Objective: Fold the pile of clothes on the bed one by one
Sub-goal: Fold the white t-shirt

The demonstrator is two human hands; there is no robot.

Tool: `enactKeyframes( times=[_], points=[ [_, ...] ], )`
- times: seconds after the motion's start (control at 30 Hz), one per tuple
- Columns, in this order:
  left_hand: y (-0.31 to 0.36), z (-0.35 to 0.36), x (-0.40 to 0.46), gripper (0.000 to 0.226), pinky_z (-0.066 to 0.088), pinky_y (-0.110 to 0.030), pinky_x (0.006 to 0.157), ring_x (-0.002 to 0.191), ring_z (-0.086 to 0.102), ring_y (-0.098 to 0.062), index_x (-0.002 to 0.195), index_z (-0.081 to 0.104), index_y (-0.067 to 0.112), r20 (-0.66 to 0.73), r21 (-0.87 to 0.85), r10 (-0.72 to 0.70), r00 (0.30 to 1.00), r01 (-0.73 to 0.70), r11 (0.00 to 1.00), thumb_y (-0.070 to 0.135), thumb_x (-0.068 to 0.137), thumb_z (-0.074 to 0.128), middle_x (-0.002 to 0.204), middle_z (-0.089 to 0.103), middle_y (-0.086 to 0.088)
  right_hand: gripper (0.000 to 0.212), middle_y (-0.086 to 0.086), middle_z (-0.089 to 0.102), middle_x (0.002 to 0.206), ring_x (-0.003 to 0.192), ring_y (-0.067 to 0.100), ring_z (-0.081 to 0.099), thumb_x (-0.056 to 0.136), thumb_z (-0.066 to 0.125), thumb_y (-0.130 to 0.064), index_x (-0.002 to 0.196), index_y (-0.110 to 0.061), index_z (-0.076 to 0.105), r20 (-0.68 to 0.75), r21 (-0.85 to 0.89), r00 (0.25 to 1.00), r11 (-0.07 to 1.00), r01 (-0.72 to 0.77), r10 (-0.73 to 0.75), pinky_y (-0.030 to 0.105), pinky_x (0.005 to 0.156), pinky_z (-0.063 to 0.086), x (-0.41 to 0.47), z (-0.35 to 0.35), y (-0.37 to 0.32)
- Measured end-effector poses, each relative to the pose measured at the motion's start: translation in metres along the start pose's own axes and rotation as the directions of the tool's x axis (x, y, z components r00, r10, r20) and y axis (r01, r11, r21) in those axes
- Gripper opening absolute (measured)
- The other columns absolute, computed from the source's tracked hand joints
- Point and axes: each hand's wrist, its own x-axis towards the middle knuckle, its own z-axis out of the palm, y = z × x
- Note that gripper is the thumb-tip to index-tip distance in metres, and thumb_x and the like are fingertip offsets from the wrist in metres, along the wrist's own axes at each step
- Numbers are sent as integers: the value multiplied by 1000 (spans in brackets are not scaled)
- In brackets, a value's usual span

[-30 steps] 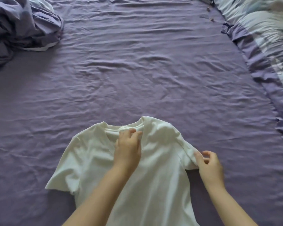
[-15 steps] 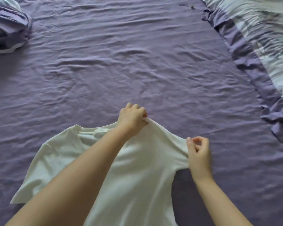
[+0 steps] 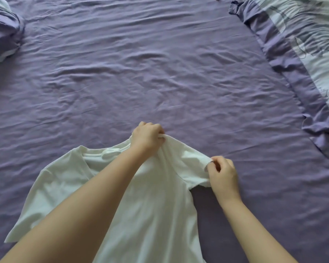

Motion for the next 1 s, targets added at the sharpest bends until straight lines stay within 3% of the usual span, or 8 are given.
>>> enactKeyframes(
  times=[0.1, 0.23, 0.4, 0.5, 0.63, 0.77, 0.87, 1.0],
  points=[
    [8, 1, 2, 16, 31, -30, 93, 119, 40, -21, 103, 64, 25, -110, -91, 30, 993, -41, 995, 28, 87, 60, 111, 63, 5, 13, 2, 56, 89, 83, 25, 50, 96, 41, -15, 99, -11, 53, -133, 142, 988, 988, -59, 78, 28, 64, 27, 5, -2, -3],
    [13, 20, -15, 45, -1, -47, 117, 143, 11, -23, 135, 41, 29, -104, 201, 49, 993, -27, 979, 28, 92, 53, 148, 29, -1, 26, -2, 60, 96, 92, 24, 56, 100, 37, -36, 113, -17, 50, -81, 189, 996, 982, -8, 24, 23, 65, 30, -6, 3, -5],
    [18, 51, -76, 41, 22, -62, 109, 132, 41, -37, 126, 59, 12, -357, 160, 197, 913, -148, 976, 21, 86, 64, 140, 47, -17, 56, 2, 45, 132, 107, 7, 46, 95, 49, -18, 145, -24, 26, 98, -10, 976, 981, 196, -194, 17, 77, 34, -18, 13, 1],
    [11, 70, -103, 54, 11, -61, 113, 142, 22, -36, 142, 42, 25, -152, 193, 180, 972, -150, 970, 47, 92, 36, 153, 29, -13, 52, 6, 43, 113, 86, 10, 46, 92, 49, -3, 141, -16, 38, 19, -57, 950, 948, 313, -313, 18, 70, 34, -15, 10, 0],
    [-14, 84, -114, 74, -16, -56, 111, 141, -27, -29, 147, -4, 38, -11, 290, 81, 997, -74, 954, 72, 83, 8, 156, -18, -2, 56, 21, 48, 123, 97, 40, 57, 80, 63, 3, 134, -5, 48, 17, -402, 947, 865, 301, -322, 45, 74, 49, -13, 0, 0],
    [-29, 69, -126, 69, 8, -59, 110, 144, 14, -35, 146, 30, 28, -49, 258, 110, 993, -94, 962, 65, 88, 25, 157, 18, -9, 52, 21, 46, 138, 126, 38, 47, 78, 68, -9, 128, -10, 56, 248, -511, 733, 557, 655, -634, 48, 94, 43, -29, 20, -27],
    [-53, 59, -140, 65, 16, -59, 107, 139, 28, -35, 142, 42, 25, -63, 267, 77, 995, -57, 962, 60, 91, 24, 151, 33, -10, 54, 4, 10, 158, 146, 23, 4, 97, 38, -44, 148, -33, 21, 649, -410, 631, 503, 761, -424, 43, 115, 7, -38, 51, -41],
    [-97, 41, -151, 66, 6, -54, 112, 142, 22, -33, 141, 42, 24, -101, 213, -70, 992, 90, 973, 59, 90, 20, 152, 31, -10, 57, -2, -3, 159, 145, 20, -13, 96, 17, -56, 149, -37, 7, 656, -542, 690, 445, 713, -307, 48, 114, -9, -35, 85, -50]
  ],
)
